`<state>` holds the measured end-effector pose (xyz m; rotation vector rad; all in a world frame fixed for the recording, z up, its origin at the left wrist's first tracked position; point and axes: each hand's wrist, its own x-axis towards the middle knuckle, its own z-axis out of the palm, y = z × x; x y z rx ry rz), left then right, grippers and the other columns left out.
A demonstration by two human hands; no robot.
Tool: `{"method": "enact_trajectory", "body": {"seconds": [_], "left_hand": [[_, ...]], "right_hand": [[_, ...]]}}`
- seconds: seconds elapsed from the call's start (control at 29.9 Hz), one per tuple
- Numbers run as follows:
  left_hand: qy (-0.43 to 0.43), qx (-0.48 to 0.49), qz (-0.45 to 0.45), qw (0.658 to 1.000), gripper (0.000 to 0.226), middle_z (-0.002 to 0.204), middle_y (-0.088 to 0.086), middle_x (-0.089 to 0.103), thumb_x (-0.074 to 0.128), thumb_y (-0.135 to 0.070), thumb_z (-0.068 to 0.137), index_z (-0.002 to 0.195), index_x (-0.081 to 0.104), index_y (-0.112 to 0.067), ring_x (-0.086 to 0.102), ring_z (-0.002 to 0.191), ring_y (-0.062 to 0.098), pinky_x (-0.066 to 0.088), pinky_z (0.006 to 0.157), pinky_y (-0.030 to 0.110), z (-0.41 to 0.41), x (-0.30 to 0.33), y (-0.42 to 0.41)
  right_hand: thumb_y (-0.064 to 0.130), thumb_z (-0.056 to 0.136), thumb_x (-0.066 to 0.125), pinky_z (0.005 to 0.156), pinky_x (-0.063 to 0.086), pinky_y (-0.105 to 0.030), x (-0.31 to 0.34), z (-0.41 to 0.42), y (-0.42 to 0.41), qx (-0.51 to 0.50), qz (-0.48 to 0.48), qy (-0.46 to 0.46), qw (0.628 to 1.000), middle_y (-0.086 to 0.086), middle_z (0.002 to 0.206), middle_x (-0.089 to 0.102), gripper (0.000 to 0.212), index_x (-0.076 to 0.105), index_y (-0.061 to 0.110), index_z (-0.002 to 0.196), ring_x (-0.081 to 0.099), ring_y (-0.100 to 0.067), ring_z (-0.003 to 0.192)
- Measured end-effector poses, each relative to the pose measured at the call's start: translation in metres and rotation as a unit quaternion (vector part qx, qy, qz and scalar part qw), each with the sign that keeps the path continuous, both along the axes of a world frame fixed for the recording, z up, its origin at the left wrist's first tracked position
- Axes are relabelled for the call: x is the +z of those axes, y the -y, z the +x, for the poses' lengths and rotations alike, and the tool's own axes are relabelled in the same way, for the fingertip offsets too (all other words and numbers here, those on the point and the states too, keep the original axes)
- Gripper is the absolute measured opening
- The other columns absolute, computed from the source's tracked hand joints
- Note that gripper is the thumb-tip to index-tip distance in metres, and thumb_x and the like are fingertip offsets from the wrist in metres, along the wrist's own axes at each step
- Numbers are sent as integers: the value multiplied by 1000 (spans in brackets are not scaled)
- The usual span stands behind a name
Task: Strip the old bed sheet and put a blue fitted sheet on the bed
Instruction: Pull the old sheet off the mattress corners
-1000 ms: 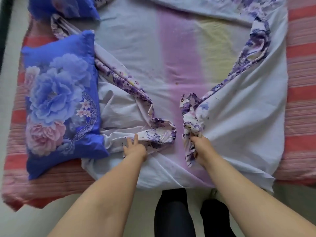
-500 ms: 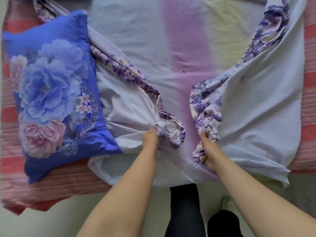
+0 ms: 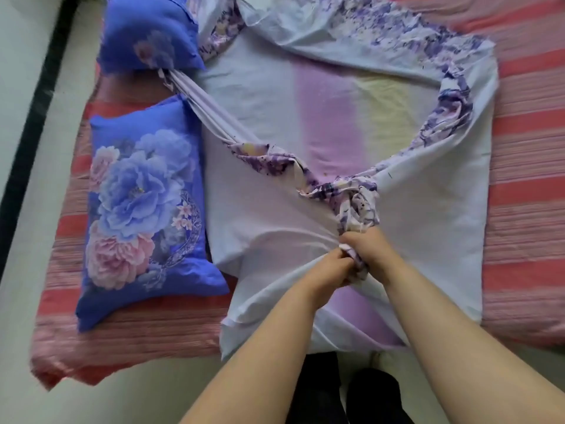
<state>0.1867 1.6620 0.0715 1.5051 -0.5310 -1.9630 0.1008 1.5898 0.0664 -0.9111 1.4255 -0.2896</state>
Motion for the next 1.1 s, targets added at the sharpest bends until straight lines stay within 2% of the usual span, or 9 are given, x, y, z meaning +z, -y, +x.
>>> {"method": "enact_trajectory", "body": {"seconds": [0.2, 0.33, 0.4, 0.5, 0.57, 0.73, 0.84, 0.94, 1.1], "left_hand": [[168, 265, 17, 949, 41, 99, 6, 63, 36, -50, 98, 88, 58, -17, 59, 81, 16, 47, 73, 28, 30, 28, 5], [101, 217, 36, 970, 85, 132, -3, 45, 36, -81, 74, 139, 38, -26, 49, 122, 28, 43, 98, 44, 16, 60, 12], [54, 173, 41, 983, 96, 129, -1, 54, 46, -88, 61, 134, 48, -26, 57, 113, 28, 50, 91, 43, -11, 80, 19], [33, 148, 1, 989, 18, 83, 8, 71, 67, -29, 83, 89, 76, -14, 66, 70, 15, 55, 67, 24, -59, 100, 11], [160, 117, -35, 980, 22, 77, 10, 61, 59, 2, 82, 102, 69, 3, 52, 60, 10, 45, 50, 12, -82, 106, -5], [355, 14, -79, 931, 29, 100, 17, 68, 58, -6, 79, 107, 64, 0, 62, 90, 25, 45, 72, 25, -81, 135, -39], [420, 42, -90, 902, 22, 98, 16, 66, 55, -6, 84, 103, 64, 0, 61, 94, 27, 42, 70, 25, -50, 147, -62], [394, 142, -93, 904, 17, 89, 12, 64, 55, -1, 82, 96, 65, 1, 56, 85, 19, 41, 66, 25, -7, 160, -99], [263, 337, -126, 895, 39, 91, 15, 69, 62, -10, 62, 100, 67, 0, 65, 87, 27, 55, 79, 38, 93, 172, -181]], "right_hand": [[9, 65, 52, 52, 32, -23, 44, -42, 26, -114, -90, 16, 989, 9, 41, 46, 16, 46, 20, 55, 42, -14, 43], [2, 69, 56, 52, 33, -26, 79, -90, 20, 53, -24, 14, 998, -10, 56, 50, 8, 53, 7, 64, 43, -21, 50], [5, 63, 60, 56, 40, -30, 91, -110, 3, 160, 13, 41, 986, -17, 72, 54, 18, 59, 4, 81, 51, -24, 59], [7, 53, 60, 64, 51, -32, 104, -134, -23, 272, 59, 65, 958, -17, 80, 64, 37, 65, 2, 89, 61, -26, 72], [4, 56, 60, 72, 53, -35, 109, -147, -37, 304, 85, 83, 945, -18, 88, 67, 42, 67, 4, 97, 63, -28, 80], [-7, 68, 59, 88, 52, -43, 112, -140, -84, 251, 82, 171, 949, -21, 103, 66, 40, 66, 0, 107, 63, -31, 94], [4, 73, 65, 72, 57, -32, 114, -116, -113, 171, 35, 186, 967, -18, 103, 70, 39, 64, 1, 112, 67, -26, 89], [28, 59, 78, 65, 54, -27, 114, -79, -134, 177, -83, 122, 973, -8, 107, 65, 69, 56, 6, 121, 64, -19, 89], [47, 60, 82, 110, 36, -39, 132, 17, -185, 252, -261, 4, 932, -7, 147, 27, 119, 10, 24, 151, 33, -20, 136]]}}
